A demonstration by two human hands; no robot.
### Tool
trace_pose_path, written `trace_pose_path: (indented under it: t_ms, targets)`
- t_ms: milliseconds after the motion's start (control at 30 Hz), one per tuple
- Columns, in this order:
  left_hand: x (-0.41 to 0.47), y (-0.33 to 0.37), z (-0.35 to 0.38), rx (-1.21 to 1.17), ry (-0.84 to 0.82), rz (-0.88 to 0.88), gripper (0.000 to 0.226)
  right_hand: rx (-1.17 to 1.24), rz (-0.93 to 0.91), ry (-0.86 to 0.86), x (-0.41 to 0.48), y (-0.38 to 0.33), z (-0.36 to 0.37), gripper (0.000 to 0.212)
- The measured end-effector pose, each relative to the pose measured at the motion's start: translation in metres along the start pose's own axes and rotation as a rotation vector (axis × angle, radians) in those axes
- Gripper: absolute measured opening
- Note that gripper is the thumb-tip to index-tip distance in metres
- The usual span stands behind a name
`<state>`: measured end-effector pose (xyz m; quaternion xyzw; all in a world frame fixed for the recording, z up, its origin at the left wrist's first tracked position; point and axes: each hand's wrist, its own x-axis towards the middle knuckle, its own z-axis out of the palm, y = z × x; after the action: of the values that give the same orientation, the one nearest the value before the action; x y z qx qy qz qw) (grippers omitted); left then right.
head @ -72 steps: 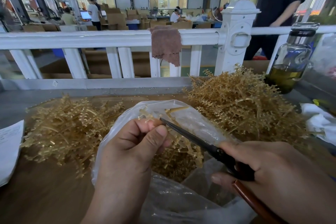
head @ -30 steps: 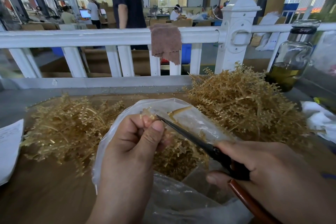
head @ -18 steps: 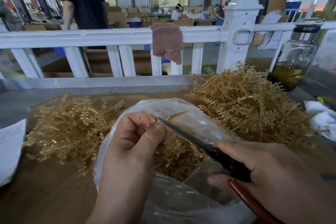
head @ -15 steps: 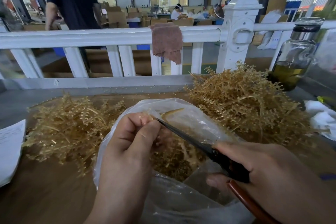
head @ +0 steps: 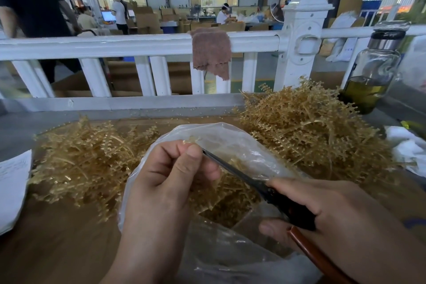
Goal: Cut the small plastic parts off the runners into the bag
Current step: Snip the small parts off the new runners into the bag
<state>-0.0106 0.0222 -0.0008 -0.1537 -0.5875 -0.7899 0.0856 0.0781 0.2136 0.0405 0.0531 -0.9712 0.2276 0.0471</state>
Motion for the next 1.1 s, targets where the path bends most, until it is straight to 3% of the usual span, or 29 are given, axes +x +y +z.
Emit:
trace_pose_path:
  t_ms: [300, 633, 933, 1100]
  targets:
    - [0.0035, 0.0011, -0.0039, -0.124, 0.019, -0.110, 0.014, -0.023, 0.034, 0.012, -0.0002, 0.0023, 0.0001, 0.051]
    - [0.0042, 0.0059, -0.0054, -0.084, 0.019, -0.131, 0.012, 0.009, 0.052, 0.005, -0.0012, 0.0005, -0.0013, 0.059]
    - [0.0032, 0.0016, -0.0050, -0.146, -0.053, -0.082, 0.014, -0.014, 0.026, 0.018, -0.0018, 0.0014, -0.0020, 0.069]
    - [0.0025, -0.0003, -0.0051, -0.149, -0.069, -0.049, 0.016, -0.004, 0.027, 0.009, -0.0020, 0.0014, -0.0023, 0.064]
